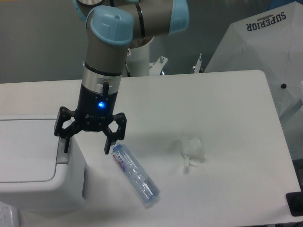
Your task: Open the trash can
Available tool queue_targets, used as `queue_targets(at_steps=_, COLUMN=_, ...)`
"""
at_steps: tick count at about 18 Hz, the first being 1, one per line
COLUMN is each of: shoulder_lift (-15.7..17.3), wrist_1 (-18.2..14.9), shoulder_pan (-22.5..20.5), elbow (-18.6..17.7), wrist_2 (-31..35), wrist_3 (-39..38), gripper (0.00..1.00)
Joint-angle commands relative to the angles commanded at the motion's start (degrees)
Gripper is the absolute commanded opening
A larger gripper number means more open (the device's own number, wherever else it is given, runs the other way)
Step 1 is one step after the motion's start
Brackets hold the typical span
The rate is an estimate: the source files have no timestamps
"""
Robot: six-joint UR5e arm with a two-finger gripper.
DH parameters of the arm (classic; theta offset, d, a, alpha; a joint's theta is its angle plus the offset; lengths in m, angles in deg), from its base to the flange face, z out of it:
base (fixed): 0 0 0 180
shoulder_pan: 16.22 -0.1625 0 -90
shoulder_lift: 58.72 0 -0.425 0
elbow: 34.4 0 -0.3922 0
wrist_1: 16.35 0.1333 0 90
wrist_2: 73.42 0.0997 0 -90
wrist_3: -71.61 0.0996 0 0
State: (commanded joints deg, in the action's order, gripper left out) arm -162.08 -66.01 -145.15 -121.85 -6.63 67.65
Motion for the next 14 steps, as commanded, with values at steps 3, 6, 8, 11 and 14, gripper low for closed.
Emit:
queue_targets(at_steps=3, shoulder_lift=-0.26, wrist_1=0.00, shoulder_pan=0.00, elbow=0.00, wrist_2=0.00, wrist_3=0.09, gripper=1.00)
queue_targets(at_steps=6, shoulder_lift=-0.35, wrist_1=0.00, shoulder_pan=0.00, elbow=0.00, wrist_2=0.00, wrist_3=0.09, gripper=1.00)
queue_targets(at_steps=8, shoulder_lift=-0.53, wrist_1=0.00, shoulder_pan=0.00, elbow=-0.09, wrist_2=0.00, wrist_3=0.09, gripper=1.00)
queue_targets(at_steps=11, shoulder_lift=-0.62, wrist_1=0.00, shoulder_pan=0.26, elbow=-0.18, wrist_2=0.00, wrist_3=0.09, gripper=1.00)
queue_targets(at_steps=14, shoulder_lift=-0.70, wrist_1=0.00, shoulder_pan=0.35, elbow=-0.18, wrist_2=0.00, wrist_3=0.09, gripper=1.00)
